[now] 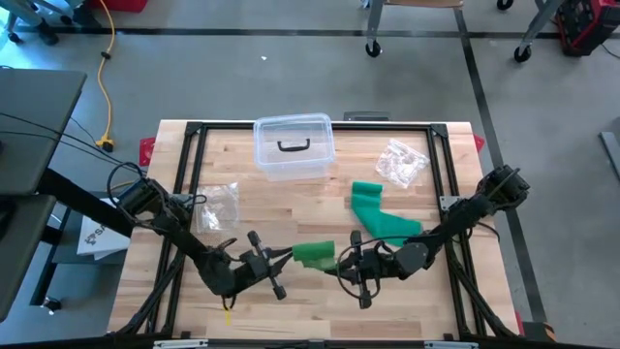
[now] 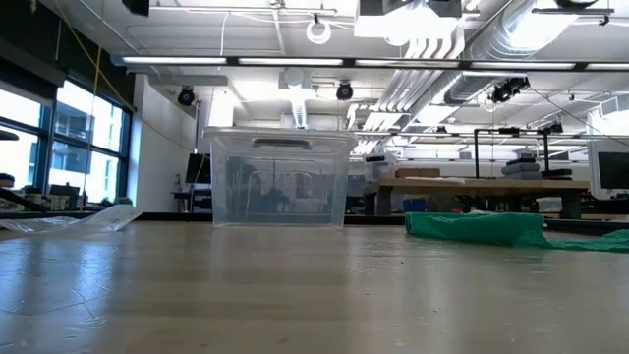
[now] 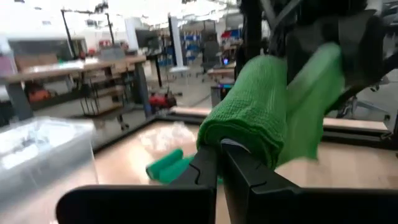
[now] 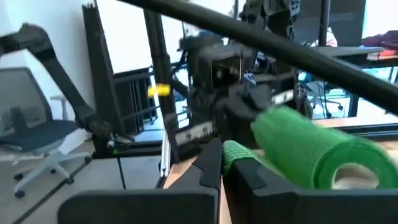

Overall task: Roll bandage
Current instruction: Roll the green bandage

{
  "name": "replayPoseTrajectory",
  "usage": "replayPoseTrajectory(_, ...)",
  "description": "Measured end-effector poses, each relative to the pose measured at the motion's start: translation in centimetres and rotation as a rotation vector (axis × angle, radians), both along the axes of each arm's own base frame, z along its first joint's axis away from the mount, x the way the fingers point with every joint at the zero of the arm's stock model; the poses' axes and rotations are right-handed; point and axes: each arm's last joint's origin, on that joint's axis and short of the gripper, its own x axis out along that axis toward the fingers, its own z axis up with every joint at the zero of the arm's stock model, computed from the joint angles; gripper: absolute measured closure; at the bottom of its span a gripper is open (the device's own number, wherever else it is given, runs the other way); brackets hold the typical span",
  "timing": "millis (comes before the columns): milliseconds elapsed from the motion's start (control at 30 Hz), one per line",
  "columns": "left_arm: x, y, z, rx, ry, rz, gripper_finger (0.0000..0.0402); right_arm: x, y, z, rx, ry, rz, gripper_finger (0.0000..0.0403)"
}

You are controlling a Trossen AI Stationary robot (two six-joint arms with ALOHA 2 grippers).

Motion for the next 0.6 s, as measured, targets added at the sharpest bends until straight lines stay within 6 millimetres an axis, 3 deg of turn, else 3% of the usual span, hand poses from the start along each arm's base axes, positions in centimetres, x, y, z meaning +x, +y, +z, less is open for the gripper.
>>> replayPoseTrajectory(167, -0.6, 0.6, -2.5, -0.134, -0.007, 0.014, 0.0401, 0.1, -0.5, -0.5, 0.108, 0.05, -0.168, 0.0403)
replayPoseTrajectory(267, -1.0, 0.8, -4.2, -0.234, -0.005, -0.022, 0.0402, 0.8, -1.3, -1.8, 0.168, 0.13, -0.195, 0.0403)
replayPoseTrajectory(600, -0.9, 0.9, -10.4, -0.498, 0.039, -0.04, 0.0401, 4.0, -2.8, -10.5, 0.406, 0.37, -0.178, 0.0403)
